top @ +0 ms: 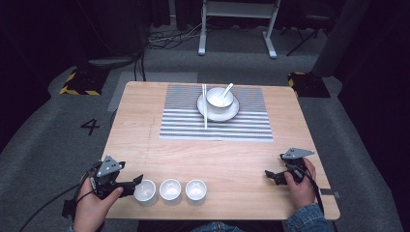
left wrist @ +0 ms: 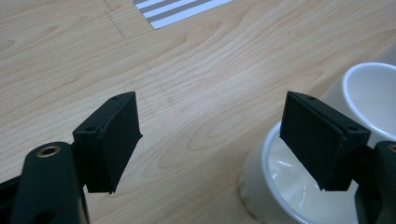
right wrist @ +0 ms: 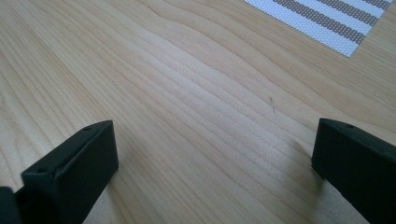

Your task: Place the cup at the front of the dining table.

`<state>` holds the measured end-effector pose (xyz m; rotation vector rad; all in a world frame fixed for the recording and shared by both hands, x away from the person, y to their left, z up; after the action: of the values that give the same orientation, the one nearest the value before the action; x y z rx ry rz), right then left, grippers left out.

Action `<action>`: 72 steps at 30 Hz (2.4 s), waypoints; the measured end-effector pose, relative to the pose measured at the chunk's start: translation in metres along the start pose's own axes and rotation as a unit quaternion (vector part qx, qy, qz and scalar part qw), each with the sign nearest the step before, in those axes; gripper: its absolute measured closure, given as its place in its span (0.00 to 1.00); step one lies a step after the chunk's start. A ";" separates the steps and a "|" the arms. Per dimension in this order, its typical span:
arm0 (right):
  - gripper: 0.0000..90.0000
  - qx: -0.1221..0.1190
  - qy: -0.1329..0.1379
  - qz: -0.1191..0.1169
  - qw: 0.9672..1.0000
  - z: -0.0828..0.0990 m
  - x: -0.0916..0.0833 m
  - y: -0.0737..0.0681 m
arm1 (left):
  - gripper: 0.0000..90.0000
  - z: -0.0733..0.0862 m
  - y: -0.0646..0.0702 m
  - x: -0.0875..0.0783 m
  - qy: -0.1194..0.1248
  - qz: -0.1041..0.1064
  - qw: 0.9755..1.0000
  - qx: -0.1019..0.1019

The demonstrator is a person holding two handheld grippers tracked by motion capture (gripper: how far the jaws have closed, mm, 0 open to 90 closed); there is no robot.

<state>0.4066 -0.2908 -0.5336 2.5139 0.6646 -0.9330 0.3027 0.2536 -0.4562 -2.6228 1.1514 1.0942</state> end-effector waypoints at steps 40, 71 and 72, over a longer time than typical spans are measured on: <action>0.01 0.000 0.000 0.000 1.000 0.000 0.000 0.000 | 0.24 0.018 0.040 0.028 -0.067 0.062 0.995 0.042; 0.01 0.000 0.000 0.000 1.000 0.000 0.000 0.000 | 0.29 0.024 0.037 0.040 -0.087 0.066 0.993 0.040; 0.01 0.000 0.000 0.000 1.000 0.000 0.000 0.000 | 0.29 0.024 0.037 0.040 -0.088 0.067 0.993 0.042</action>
<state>0.4066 -0.2908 -0.5336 2.5139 0.6647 -0.9330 0.2829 0.2107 -0.4924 -2.3620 1.3179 1.2422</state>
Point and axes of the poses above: each handheld gripper's, and its own axes: x roughly forward along the jaws, z roughly out of its underside, y roughly to its right, the point moved 4 cm from there along x, roughly forward along the jaws, and after that the axes turned 14 degrees about z, right-handed, at the moved point
